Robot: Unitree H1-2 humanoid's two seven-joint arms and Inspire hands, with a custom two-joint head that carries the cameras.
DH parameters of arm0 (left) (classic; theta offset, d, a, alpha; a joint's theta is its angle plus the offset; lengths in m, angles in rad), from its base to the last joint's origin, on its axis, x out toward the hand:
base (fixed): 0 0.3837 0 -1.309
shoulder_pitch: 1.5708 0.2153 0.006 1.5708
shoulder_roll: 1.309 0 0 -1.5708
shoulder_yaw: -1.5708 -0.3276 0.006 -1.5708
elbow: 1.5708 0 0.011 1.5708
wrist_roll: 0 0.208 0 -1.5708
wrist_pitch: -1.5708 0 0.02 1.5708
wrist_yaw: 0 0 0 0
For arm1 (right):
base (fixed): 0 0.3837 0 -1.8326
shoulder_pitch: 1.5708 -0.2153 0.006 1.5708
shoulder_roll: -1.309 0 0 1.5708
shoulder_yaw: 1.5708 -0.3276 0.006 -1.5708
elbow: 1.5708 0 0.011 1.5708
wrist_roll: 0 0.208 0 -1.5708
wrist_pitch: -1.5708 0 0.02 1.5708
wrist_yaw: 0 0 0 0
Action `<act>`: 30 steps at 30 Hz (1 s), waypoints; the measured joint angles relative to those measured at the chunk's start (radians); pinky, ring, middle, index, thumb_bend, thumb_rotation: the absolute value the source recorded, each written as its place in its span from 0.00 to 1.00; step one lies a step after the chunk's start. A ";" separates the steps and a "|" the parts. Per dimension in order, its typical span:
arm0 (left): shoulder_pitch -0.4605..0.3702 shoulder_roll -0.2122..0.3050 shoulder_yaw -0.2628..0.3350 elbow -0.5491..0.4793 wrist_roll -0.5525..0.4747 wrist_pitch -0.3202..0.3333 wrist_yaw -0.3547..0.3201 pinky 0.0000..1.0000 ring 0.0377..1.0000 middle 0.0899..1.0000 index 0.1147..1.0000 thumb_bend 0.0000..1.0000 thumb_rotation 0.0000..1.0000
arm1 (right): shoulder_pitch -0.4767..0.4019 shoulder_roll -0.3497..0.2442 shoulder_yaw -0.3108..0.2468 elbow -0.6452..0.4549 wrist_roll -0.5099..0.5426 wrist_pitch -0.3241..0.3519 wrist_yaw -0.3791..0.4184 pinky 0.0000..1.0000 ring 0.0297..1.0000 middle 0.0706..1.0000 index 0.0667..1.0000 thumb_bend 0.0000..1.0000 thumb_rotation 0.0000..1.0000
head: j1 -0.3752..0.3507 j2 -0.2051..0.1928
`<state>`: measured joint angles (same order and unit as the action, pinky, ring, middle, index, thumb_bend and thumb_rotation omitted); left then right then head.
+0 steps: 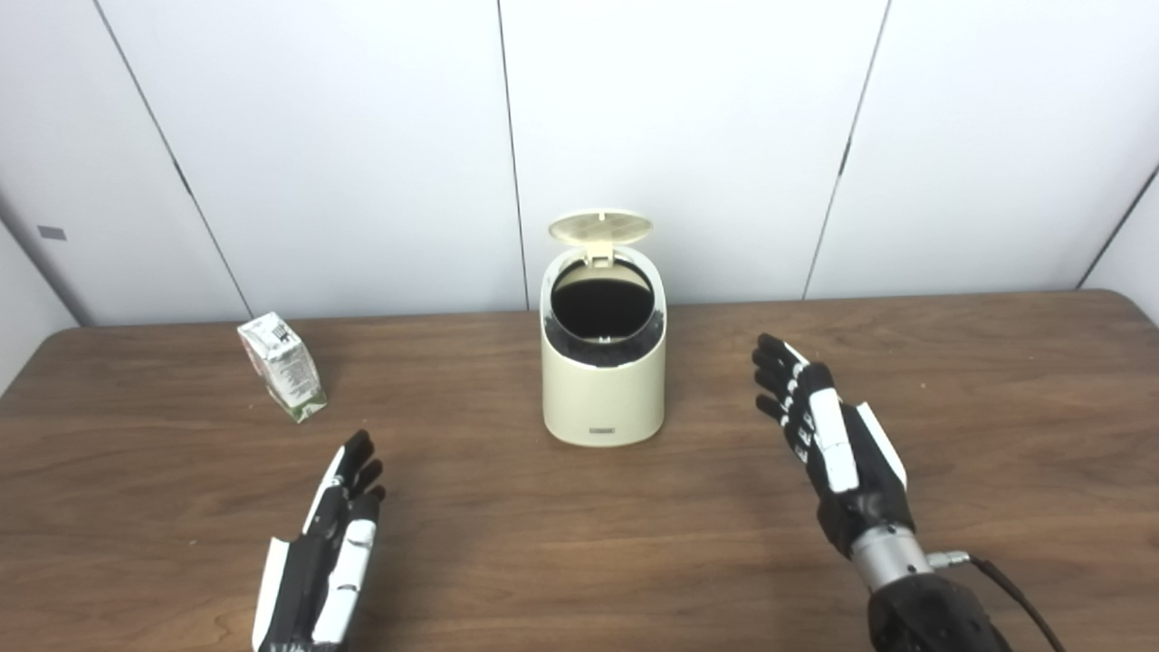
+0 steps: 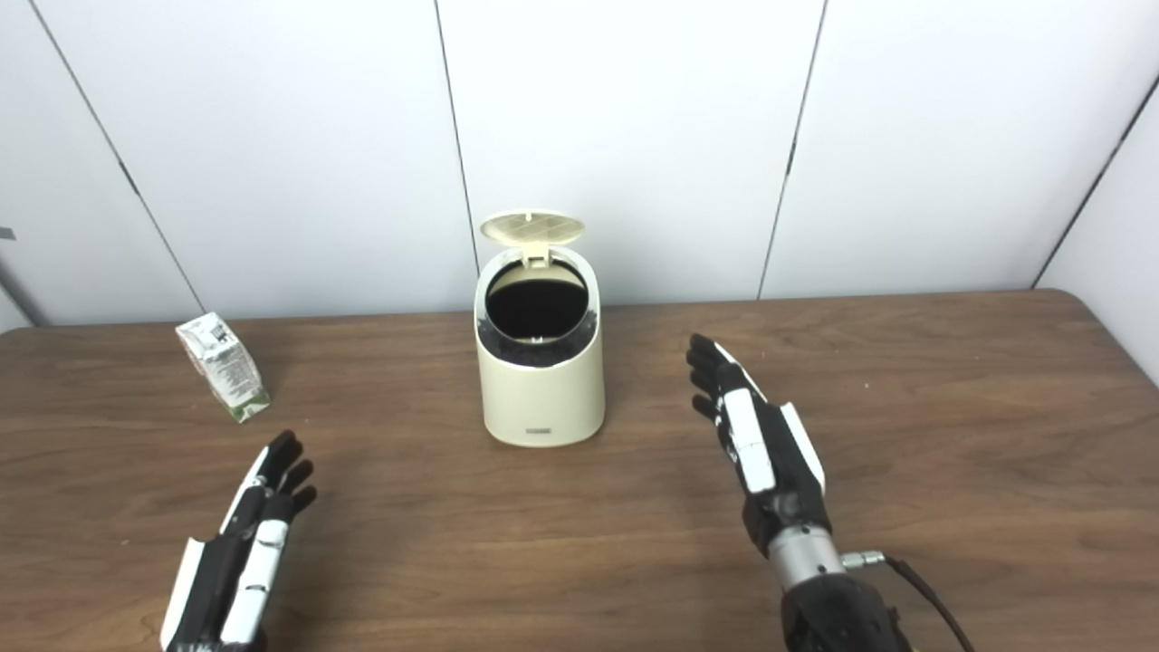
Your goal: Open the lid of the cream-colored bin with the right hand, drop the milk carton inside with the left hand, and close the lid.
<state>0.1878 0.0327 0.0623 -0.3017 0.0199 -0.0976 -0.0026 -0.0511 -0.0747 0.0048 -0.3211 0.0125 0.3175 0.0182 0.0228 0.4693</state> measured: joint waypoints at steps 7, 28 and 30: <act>-0.045 0.009 0.070 -0.018 -0.011 0.045 0.026 0.99 0.96 0.96 1.00 0.39 0.70 | 0.069 -0.014 -0.033 -0.005 0.010 -0.133 0.001 0.98 0.98 0.96 0.95 0.61 1.00 | 0.043 0.000; -0.140 0.009 0.135 0.011 0.189 0.079 0.163 0.86 0.90 0.93 0.96 0.65 0.13 | 0.100 -0.061 -0.097 0.041 0.158 -0.202 0.078 0.72 0.82 0.81 0.83 0.65 0.93 | 0.371 -0.024; -0.154 0.023 0.142 0.031 0.197 0.079 0.164 0.87 0.91 0.94 0.96 0.70 0.11 | 0.099 -0.060 -0.096 0.041 0.162 -0.201 0.078 0.70 0.81 0.80 0.80 0.66 0.91 | 0.379 -0.032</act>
<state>0.0337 0.0558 0.2041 -0.2705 0.2170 -0.0187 0.1614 0.0482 -0.1350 -0.0913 -0.2801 0.1740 0.1162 0.0961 0.4019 0.4372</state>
